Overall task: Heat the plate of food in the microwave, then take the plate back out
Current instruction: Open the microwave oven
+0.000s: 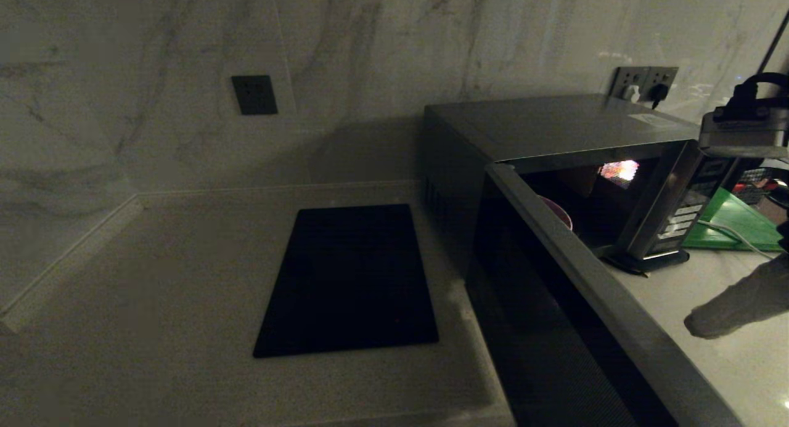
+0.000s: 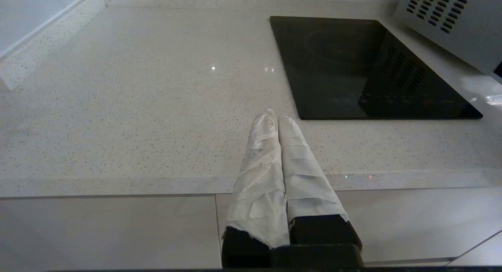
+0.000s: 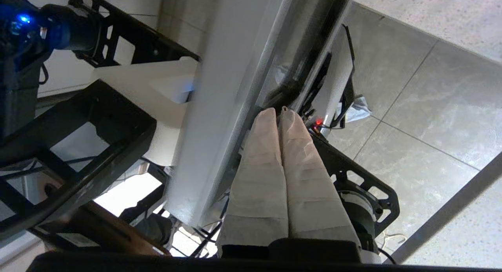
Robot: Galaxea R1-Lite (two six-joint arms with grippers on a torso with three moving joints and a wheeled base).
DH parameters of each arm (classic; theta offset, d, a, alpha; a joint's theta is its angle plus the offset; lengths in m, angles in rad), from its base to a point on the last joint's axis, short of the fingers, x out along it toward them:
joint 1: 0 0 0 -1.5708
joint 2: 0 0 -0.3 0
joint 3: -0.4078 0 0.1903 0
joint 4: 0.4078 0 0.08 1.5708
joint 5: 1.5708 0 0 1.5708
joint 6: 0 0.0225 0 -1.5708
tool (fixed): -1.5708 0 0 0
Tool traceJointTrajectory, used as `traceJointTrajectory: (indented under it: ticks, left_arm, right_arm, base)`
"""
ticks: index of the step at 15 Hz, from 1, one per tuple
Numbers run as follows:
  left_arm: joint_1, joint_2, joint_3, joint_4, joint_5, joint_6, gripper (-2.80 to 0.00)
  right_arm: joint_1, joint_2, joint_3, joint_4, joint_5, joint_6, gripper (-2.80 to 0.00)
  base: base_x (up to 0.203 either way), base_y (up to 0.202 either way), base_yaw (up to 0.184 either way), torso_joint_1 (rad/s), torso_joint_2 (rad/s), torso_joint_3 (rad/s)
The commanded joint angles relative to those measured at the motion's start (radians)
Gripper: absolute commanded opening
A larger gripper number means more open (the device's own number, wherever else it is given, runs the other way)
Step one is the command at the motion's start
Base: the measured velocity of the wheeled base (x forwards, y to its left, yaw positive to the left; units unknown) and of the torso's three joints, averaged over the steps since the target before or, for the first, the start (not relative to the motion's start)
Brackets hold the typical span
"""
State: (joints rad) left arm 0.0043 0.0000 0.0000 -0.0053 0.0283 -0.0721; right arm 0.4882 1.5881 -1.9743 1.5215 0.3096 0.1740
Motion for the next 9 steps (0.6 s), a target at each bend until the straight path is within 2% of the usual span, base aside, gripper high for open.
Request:
traceJointTrajectory:
  ticks: [1,3,6,9]
  left_arm:
    - [0.000,0.002,0.000,-0.001,0.001,-0.002,-2.80]
    - [0.000,0.002,0.000,-0.001,0.001,-0.002,-2.80]
    - [0.000,0.002,0.000,-0.001,0.001,-0.002,-2.80]
    - [0.000,0.002,0.000,-0.001,0.001,-0.002,-2.80]
  right_arm:
    - [-0.012,-0.003,0.000,0.009,0.001,0.001,-2.80]
    - [-0.079,-0.011,-0.002,0.009,-0.001,0.001,-2.80]
    - [-0.225,-0.021,-0.002,0.009,0.006,0.002,-2.80]
    - [-0.306,-0.027,-0.001,0.009,0.072,0.002,-2.80]
  base:
    - [0.000,0.000,0.000,0.000,0.00,0.000]
    - [0.000,0.000,0.000,0.000,0.00,0.000]
    - [0.000,0.000,0.000,0.000,0.00,0.000]
    - [0.000,0.000,0.000,0.000,0.00,0.000]
